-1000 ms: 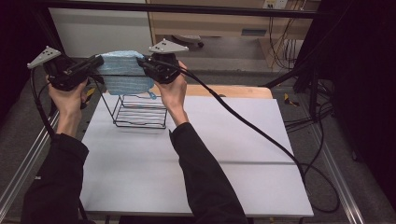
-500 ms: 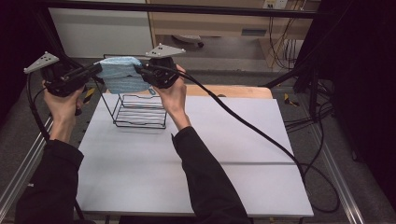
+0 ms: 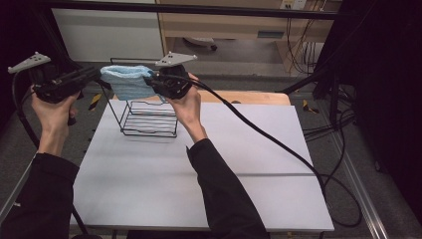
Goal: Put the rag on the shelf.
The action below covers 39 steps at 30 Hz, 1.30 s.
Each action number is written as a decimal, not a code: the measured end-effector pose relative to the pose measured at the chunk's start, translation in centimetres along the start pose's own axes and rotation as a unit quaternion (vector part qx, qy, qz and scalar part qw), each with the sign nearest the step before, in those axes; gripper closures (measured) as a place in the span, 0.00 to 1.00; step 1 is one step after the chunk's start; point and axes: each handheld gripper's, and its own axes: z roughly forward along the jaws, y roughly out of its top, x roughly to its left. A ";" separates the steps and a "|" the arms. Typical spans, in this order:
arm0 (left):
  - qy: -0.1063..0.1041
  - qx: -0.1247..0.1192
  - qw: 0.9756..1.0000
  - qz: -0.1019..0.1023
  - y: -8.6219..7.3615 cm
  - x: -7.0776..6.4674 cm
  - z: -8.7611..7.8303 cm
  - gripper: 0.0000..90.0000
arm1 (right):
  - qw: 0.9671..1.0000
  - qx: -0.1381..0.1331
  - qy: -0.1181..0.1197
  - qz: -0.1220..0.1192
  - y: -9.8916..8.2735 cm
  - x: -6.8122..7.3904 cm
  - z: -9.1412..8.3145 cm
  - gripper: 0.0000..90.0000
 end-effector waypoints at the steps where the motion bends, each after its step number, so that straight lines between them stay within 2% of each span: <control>1: 0.003 0.001 1.000 -0.001 0.3 -0.1 0.1 0.78 | 1.000 0.001 0.001 -0.001 -0.1 0.0 0.0 0.90; 7: 0.022 0.029 0.999 0.009 1.3 -1.0 1.8 0.88 | 1.000 0.009 0.006 -0.012 -0.4 0.3 -0.1 0.90; 12: 0.011 0.060 0.998 0.014 1.2 -1.7 2.7 0.94 | 1.000 0.011 0.010 -0.013 -0.7 0.3 -0.1 0.89; 15: 0.005 0.080 0.996 0.026 0.7 -1.9 2.7 0.95 | 1.000 0.012 0.011 -0.014 -0.7 0.4 -0.1 0.88; 19: 0.003 0.095 0.995 0.028 0.0 -1.8 2.3 0.96 | 1.000 0.016 0.014 -0.013 -0.9 0.5 0.0 0.85; 25: 0.002 0.107 0.994 0.035 -1.0 -2.0 2.2 0.98 | 1.000 0.015 0.023 -0.008 -0.9 0.6 0.1 0.73; 27: 0.006 0.115 0.992 0.045 -1.4 -2.1 2.3 0.98 | 1.000 0.013 0.026 -0.004 -0.9 0.6 0.1 0.68; 29: 0.010 0.123 0.991 0.053 -1.9 -2.3 2.5 0.98 | 1.000 0.007 0.028 0.001 -0.8 0.7 0.0 0.58; 33: 0.014 0.134 0.989 0.061 -2.7 -2.4 2.6 0.98 | 0.999 -0.009 0.030 0.010 -0.5 0.8 -0.4 0.50; 36: 0.012 0.136 0.989 0.060 -3.3 -2.3 2.7 0.98 | 0.999 -0.024 0.030 0.023 -0.1 0.6 -0.6 0.51; 39: 0.012 0.137 0.989 0.056 -3.7 -2.0 2.7 0.98 | 0.998 -0.027 0.036 0.043 0.1 0.4 -0.7 0.64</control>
